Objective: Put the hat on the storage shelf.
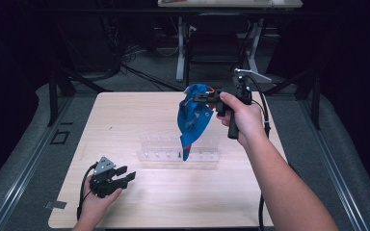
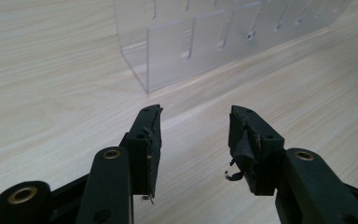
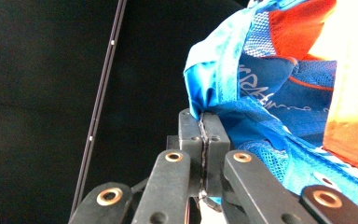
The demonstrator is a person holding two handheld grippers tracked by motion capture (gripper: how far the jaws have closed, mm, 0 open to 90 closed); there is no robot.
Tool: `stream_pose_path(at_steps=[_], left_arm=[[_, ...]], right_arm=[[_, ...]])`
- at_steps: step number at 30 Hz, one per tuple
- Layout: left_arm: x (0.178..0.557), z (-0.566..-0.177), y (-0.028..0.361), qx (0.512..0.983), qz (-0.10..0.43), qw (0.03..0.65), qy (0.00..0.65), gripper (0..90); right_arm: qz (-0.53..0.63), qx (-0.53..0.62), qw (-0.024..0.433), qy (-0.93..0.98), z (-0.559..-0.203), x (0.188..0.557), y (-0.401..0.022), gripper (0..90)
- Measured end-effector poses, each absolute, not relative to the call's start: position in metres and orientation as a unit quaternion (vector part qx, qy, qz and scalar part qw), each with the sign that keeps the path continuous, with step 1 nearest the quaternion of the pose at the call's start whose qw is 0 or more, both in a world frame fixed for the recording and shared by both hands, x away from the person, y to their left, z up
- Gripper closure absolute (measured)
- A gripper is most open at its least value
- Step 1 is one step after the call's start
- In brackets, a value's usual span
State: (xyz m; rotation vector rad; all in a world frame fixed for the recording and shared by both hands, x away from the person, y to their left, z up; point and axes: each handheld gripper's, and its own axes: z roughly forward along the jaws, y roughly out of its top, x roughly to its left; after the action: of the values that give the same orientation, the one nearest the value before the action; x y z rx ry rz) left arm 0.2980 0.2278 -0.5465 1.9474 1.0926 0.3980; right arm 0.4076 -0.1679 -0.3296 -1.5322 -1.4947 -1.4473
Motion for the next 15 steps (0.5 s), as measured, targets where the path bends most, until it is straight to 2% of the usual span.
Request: stream_pose_path(at_steps=[15], left_arm=[[0.301,-0.523,0.185,0.784,0.169,0.456,0.387,53.2]], right_arm=[[-0.546,-0.566,0.282,-0.55,-0.338,0.416,-0.148,89.9]])
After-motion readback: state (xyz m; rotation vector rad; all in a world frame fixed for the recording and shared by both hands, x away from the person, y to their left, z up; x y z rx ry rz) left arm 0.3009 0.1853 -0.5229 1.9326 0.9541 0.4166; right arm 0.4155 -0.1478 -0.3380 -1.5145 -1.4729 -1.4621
